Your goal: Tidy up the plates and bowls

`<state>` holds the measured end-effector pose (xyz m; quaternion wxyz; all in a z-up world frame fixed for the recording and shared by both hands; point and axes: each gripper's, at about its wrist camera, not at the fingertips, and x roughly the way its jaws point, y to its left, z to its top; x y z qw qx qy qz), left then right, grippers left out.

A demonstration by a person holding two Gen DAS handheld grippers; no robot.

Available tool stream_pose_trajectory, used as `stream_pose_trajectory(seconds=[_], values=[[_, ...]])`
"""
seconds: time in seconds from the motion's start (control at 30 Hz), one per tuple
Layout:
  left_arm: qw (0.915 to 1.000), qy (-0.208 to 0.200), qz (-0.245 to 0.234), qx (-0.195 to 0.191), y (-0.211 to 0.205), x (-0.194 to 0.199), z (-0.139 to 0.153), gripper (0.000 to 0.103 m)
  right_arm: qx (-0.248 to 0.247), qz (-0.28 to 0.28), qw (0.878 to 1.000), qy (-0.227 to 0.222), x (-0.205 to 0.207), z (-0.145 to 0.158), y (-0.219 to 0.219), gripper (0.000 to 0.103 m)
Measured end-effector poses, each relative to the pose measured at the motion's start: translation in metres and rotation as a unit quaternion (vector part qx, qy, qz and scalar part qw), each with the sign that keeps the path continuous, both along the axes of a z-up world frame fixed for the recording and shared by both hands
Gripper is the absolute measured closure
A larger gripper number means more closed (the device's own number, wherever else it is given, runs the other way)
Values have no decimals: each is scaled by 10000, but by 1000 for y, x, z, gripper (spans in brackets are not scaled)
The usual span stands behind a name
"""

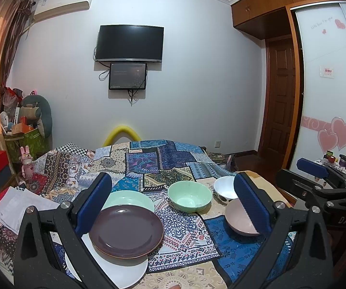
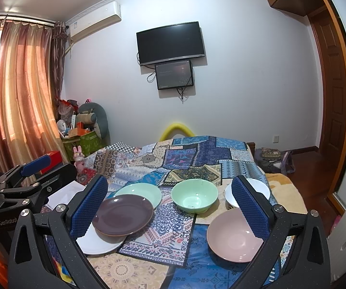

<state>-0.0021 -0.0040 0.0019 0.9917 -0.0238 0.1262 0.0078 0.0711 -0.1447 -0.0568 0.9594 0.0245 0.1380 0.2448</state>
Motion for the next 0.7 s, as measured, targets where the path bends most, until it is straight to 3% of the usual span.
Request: stream_pose_trajectory(seconds=[0.7], values=[[9999,40,88,-76,4,1,-2,0,-1,34,10000,33,3,-4,3,0]])
